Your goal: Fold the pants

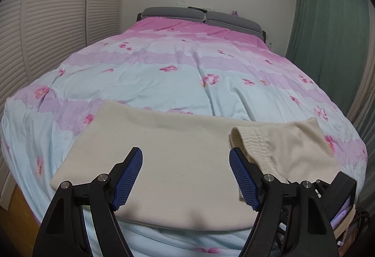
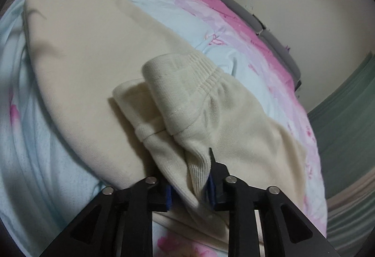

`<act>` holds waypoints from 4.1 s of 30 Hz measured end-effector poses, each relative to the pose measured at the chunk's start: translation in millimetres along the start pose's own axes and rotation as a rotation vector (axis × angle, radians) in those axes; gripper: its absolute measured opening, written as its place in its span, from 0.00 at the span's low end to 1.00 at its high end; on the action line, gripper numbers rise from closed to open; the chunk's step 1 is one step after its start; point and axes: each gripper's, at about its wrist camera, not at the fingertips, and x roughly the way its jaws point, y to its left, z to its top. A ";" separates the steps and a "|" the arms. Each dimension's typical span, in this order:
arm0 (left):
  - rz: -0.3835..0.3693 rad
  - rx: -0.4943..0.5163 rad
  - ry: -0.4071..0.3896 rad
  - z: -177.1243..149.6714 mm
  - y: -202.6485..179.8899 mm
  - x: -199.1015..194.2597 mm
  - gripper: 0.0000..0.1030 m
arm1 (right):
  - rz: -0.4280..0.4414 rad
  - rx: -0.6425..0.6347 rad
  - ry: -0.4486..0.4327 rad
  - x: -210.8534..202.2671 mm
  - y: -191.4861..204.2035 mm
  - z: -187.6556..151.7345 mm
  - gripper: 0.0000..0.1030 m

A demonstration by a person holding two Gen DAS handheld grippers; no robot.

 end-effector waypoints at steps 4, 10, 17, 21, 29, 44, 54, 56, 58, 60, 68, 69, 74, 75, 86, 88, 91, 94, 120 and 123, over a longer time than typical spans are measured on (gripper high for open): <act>-0.017 0.006 -0.008 6.4 -6.9 -7.0 0.74 | 0.090 0.125 0.008 -16.4 -22.7 -4.0 0.30; -0.082 0.031 -0.009 9.1 -40.9 -6.3 0.74 | 0.250 0.463 -0.032 -50.1 -93.2 -33.2 0.46; -0.147 0.103 0.034 -13.6 -95.4 20.9 0.74 | 0.210 0.782 -0.022 -53.7 -176.3 -85.4 0.47; -0.154 0.131 0.073 -29.4 -111.5 42.1 0.64 | 0.180 0.882 -0.022 -52.0 -198.5 -107.5 0.47; -0.133 0.103 0.120 -45.5 -111.9 71.4 0.39 | 0.119 0.992 -0.026 -44.6 -220.5 -139.0 0.47; -0.096 0.141 0.118 -71.2 -106.5 67.9 0.36 | 0.113 0.998 0.004 -33.2 -227.0 -152.6 0.47; -0.117 0.142 0.019 -29.2 -119.8 31.5 0.33 | 0.120 0.957 0.047 -14.1 -258.3 -143.3 0.57; -0.141 0.143 0.002 -19.2 -129.7 30.9 0.35 | 0.137 0.923 0.032 -3.8 -269.8 -128.7 0.59; -0.171 0.136 0.004 -12.6 -139.8 38.2 0.37 | 0.147 0.881 0.016 7.8 -279.3 -113.0 0.59; -0.202 0.126 0.018 -12.0 -146.7 47.7 0.37 | 0.167 0.838 0.020 26.3 -286.9 -96.3 0.59; -0.191 0.103 0.177 -38.0 -148.2 101.8 0.36 | 0.271 0.793 0.183 121.5 -303.3 -72.0 0.59; -0.194 0.098 0.185 -40.1 -143.8 105.2 0.35 | 0.290 0.771 0.211 128.8 -299.0 -71.5 0.59; -0.188 0.164 0.150 -53.3 -143.2 97.2 0.33 | 0.233 0.516 0.253 137.9 -245.3 -58.1 0.59; -0.192 0.172 0.140 -54.8 -144.3 92.6 0.33 | 0.208 0.496 0.243 135.7 -240.8 -57.8 0.59; -0.179 0.140 0.042 -48.6 -102.3 38.4 0.53 | 0.347 0.838 0.046 30.6 -250.2 -87.6 0.59; -0.175 0.112 0.066 -51.3 -92.9 45.1 0.53 | 0.376 0.840 0.023 9.8 -232.8 -90.9 0.59; -0.196 0.059 0.118 -55.3 -83.6 59.4 0.53 | 0.385 0.857 0.006 -12.8 -210.4 -98.0 0.59; -0.208 0.032 0.119 -57.5 -77.5 66.5 0.48 | 0.400 0.900 0.001 -24.4 -195.3 -107.2 0.59; -0.203 0.119 0.185 -67.2 -65.3 80.1 0.10 | 0.404 0.946 0.002 -37.4 -193.4 -116.9 0.58; -0.212 0.094 0.180 -65.1 -63.2 77.8 0.10 | 0.414 0.937 0.040 -28.2 -187.7 -119.6 0.58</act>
